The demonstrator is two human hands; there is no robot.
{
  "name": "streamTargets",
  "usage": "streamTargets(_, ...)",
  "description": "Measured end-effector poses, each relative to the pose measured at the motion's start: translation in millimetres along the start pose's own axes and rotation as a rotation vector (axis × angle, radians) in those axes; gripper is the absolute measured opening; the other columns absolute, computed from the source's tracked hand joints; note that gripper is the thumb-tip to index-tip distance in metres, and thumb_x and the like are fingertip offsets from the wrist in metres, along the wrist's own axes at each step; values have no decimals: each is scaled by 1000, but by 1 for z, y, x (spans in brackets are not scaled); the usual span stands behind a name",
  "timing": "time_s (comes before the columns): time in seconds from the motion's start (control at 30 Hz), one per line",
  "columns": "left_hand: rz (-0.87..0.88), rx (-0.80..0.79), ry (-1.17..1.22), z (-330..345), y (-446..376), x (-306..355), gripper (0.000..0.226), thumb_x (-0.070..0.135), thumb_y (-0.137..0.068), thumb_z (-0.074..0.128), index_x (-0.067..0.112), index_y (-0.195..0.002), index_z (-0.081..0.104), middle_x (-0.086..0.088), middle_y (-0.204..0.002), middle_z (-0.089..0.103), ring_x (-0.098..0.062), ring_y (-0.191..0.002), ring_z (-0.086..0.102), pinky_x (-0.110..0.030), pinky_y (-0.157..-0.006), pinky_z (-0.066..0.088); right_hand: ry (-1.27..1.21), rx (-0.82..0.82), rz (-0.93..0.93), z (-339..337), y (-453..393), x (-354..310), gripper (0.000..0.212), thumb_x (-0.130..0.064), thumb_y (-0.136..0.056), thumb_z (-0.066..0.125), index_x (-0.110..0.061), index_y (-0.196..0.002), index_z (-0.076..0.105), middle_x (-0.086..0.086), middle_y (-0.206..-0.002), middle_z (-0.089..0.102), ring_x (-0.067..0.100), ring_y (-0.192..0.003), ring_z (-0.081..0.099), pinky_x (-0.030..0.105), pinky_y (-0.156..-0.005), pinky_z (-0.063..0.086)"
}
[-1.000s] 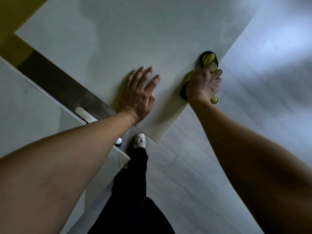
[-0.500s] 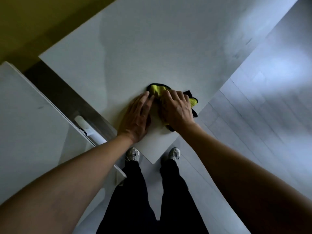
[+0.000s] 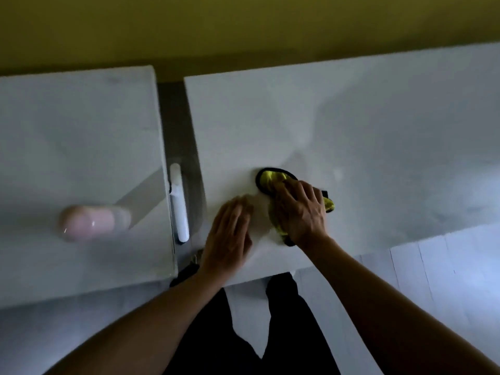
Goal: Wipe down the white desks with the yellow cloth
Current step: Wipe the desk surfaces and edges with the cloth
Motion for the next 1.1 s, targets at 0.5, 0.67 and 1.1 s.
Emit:
streamTargets(0.5,-656,-37,-7,37,93,86,76,30,-105,41,20,-166,-3,-7,-174,-9,-27,-161,-5,-46,-131,10,86,-157,-344,14,1,-5,43,-29,-99,53,-28,-142,50,12,-145,45,40,-122,46,54,-99,38)
streamTargets(0.67,-765,24,22,45,87,98,80,36,-107,40,16,-164,-13,-10,-172,-16,-28,-160,-10,-45,-131,8,130,-181,-499,14,-10,-10,40,-30,-100,47,-24,-139,54,13,-138,50,40,-120,48,54,-99,39)
streamTargets(1.1,-1379,546,23,74,19,131,61,21,-108,41,4,-163,20,-15,-172,12,-30,-160,8,-50,-129,15,-65,-401,-1447,32,-56,-117,38,-32,-100,48,-32,-137,57,5,-134,57,28,-127,49,48,-110,35)
Point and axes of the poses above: each hand's wrist, its own y-axis away from the middle knuckle, its own z-axis out of the palm, x = y × z, the point moved 6 cm from there along -y, towards the middle knuckle
